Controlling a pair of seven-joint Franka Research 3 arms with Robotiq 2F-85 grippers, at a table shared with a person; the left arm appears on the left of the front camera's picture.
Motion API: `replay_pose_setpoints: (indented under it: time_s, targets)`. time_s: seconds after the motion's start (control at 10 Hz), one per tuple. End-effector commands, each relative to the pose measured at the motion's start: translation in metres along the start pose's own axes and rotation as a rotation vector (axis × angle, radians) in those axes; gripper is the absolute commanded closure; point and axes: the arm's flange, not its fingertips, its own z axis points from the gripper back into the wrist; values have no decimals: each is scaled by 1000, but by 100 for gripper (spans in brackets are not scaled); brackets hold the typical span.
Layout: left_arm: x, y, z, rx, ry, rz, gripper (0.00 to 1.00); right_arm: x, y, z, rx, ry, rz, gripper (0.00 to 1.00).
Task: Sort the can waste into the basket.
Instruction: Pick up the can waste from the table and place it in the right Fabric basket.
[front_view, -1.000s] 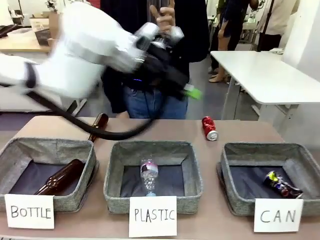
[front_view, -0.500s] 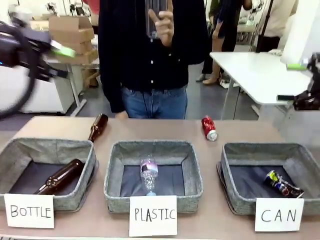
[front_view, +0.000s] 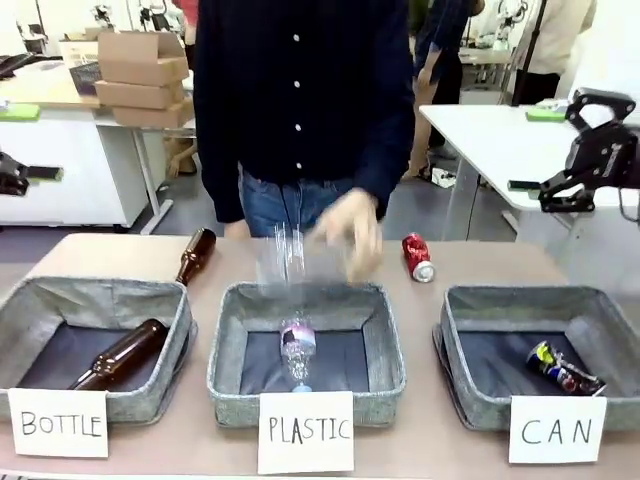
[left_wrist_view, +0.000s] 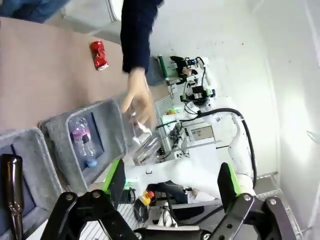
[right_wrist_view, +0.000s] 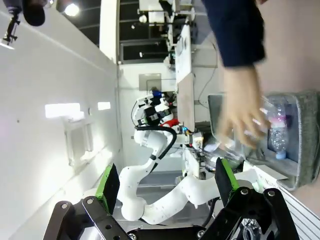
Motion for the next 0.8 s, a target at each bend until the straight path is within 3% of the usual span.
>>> replay_pose_setpoints:
  time_s: [0.0, 0.7]
  targets:
    - [11, -12, -11, 42, -30, -47, 4, -4, -4, 8, -3, -13, 18, 0]
    - [11, -12, -11, 42, -30, -47, 4, -4, -4, 8, -3, -13, 18, 0]
